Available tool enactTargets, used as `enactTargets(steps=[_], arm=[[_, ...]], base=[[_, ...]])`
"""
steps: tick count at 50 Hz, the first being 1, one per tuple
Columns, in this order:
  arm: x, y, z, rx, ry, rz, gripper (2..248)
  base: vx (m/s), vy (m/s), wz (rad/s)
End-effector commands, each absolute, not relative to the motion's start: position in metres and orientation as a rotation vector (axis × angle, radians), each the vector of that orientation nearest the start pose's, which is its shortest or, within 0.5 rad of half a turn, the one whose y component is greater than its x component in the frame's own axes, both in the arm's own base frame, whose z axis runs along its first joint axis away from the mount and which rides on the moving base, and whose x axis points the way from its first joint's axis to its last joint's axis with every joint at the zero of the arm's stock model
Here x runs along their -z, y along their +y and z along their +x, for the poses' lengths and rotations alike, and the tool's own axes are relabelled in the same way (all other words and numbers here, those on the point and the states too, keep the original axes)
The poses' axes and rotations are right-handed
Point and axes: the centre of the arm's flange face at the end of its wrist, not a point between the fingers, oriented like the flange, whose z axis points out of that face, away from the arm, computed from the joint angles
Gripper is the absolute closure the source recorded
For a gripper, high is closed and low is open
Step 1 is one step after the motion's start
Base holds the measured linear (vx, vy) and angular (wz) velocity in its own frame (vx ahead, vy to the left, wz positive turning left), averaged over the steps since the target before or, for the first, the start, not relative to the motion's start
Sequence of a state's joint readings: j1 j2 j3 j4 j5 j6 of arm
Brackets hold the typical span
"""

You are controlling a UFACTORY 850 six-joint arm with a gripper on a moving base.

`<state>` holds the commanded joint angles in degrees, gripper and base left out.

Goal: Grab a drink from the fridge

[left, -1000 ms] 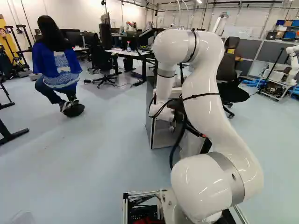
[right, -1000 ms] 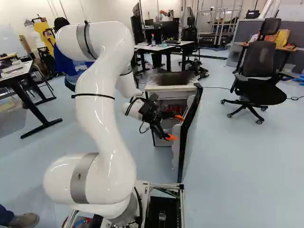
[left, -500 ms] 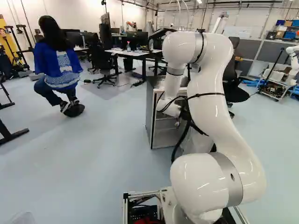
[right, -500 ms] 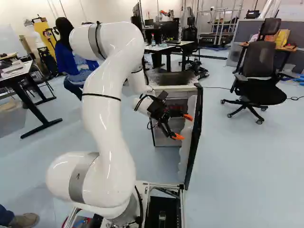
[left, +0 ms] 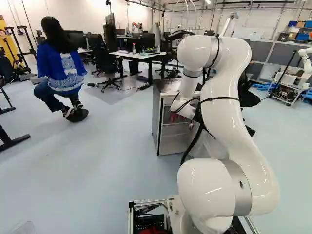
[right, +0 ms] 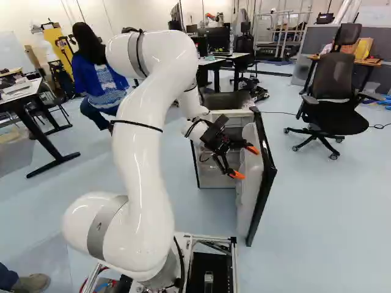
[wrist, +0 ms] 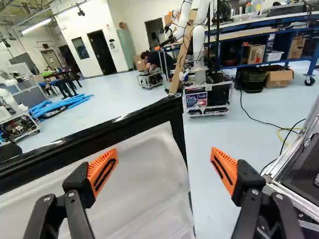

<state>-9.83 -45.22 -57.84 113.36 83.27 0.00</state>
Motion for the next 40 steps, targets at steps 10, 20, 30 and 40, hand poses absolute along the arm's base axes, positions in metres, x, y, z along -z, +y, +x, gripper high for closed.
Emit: enactTargets(steps=[10,20,30,40], arm=[[-0.241,-0.185,0.47,-0.872,-1.734,0.697,3],[-0.243,-0.207,0.477,-0.874,-1.757,0.658,3],[-0.246,-0.229,0.483,-0.877,-1.778,0.62,3],[-0.249,-0.251,0.489,-0.883,-1.796,0.583,3]], base=[[0.0,0.0,0.0],[0.0,0.0,0.0],[0.0,0.0,0.0],[0.0,0.0,0.0]])
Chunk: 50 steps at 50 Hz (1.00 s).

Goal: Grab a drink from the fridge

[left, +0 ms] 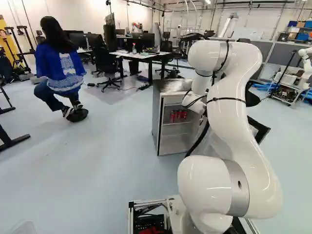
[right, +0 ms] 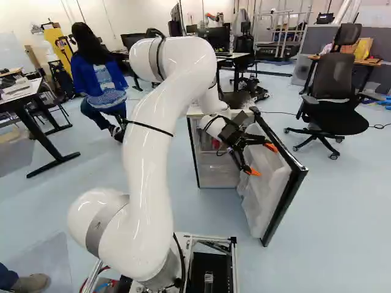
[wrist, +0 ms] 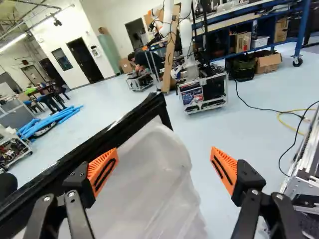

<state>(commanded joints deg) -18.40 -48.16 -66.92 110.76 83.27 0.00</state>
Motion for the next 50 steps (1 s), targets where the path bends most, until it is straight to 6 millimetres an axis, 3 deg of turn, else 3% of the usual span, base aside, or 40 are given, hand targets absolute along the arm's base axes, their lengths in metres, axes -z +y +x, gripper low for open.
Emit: enactTargets(steps=[32,50], arm=[[-0.257,-0.319,0.505,-0.918,-1.842,0.477,3],[-0.258,-0.319,0.503,-0.944,-1.82,0.509,3]], base=[[0.0,0.0,0.0],[0.0,0.0,0.0]])
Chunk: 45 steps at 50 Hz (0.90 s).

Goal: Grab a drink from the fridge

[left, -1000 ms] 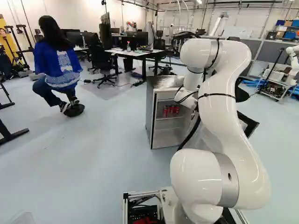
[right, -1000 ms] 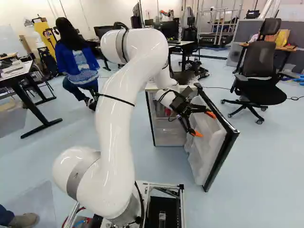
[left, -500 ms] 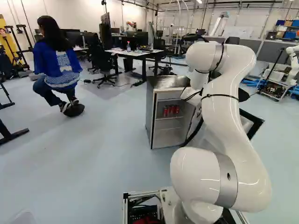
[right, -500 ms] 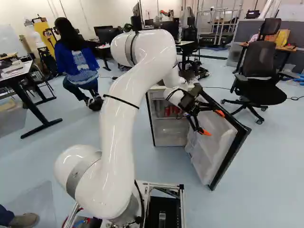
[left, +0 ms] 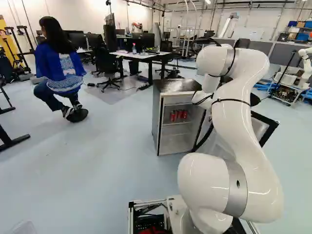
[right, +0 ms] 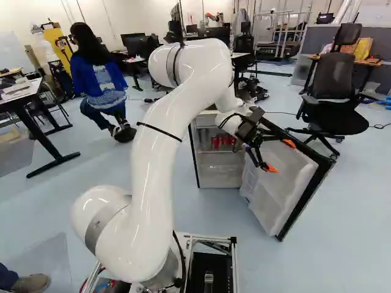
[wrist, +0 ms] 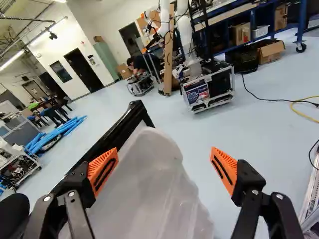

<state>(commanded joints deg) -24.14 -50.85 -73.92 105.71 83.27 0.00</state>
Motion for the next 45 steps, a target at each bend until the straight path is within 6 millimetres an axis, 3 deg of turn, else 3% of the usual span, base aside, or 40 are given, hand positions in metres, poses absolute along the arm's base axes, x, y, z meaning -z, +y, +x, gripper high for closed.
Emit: enactTargets(steps=[45], arm=[[-0.263,-0.264,0.449,-1.165,-1.521,0.966,3]], base=[[0.0,0.0,0.0]])
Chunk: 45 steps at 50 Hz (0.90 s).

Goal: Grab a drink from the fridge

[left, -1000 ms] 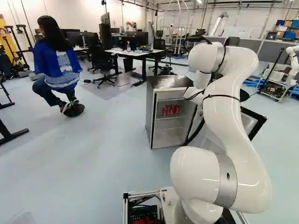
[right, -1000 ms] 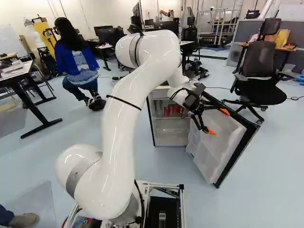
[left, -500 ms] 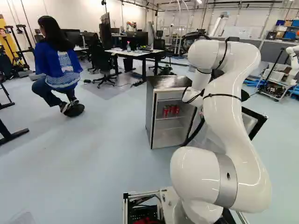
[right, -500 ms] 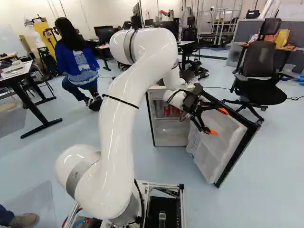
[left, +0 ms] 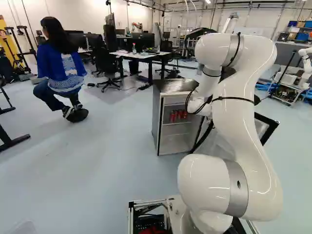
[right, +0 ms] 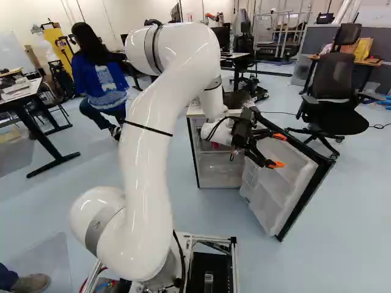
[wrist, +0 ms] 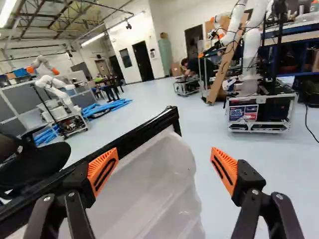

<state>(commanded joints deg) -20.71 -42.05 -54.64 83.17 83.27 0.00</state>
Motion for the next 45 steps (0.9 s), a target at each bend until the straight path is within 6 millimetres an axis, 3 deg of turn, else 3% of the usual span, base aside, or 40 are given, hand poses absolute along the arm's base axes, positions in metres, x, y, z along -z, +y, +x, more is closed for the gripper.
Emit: enactTargets(steps=[45], arm=[[-0.27,-0.185,0.399,-1.4,-1.18,1.562,3]], base=[[0.0,0.0,0.0]])
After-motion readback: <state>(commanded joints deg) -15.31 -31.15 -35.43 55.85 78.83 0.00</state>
